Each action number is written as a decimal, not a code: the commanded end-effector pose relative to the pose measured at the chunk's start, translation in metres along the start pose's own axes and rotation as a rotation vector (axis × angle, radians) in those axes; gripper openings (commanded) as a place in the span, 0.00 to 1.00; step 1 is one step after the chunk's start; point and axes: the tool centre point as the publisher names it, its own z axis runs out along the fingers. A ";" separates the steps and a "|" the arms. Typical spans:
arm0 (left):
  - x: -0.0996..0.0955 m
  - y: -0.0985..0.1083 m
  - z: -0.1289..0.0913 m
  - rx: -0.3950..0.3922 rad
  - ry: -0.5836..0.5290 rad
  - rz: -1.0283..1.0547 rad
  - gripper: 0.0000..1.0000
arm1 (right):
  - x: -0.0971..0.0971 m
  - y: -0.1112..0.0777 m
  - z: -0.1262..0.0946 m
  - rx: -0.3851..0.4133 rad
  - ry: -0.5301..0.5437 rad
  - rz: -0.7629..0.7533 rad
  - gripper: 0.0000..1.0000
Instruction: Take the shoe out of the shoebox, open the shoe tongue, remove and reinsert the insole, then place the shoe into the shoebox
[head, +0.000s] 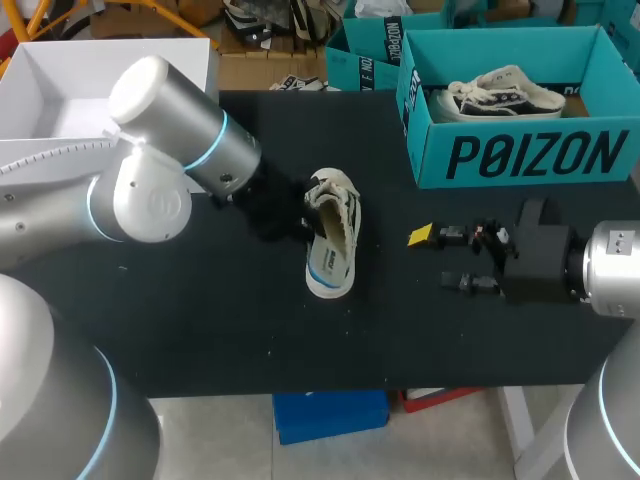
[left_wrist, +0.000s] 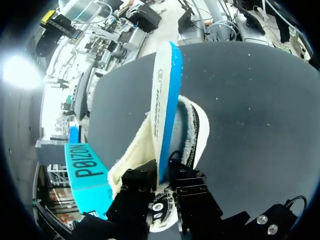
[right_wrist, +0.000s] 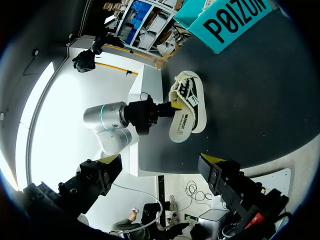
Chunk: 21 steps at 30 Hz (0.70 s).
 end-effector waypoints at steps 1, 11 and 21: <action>0.002 -0.002 0.000 -0.007 -0.006 0.006 0.00 | 0.000 0.000 0.001 0.000 0.001 0.000 1.00; -0.001 -0.024 -0.005 0.079 -0.070 0.005 0.00 | 0.000 0.000 0.001 0.000 0.001 0.000 1.00; -0.006 -0.041 -0.012 0.140 -0.113 0.007 0.00 | 0.000 0.000 0.001 0.000 0.001 0.000 1.00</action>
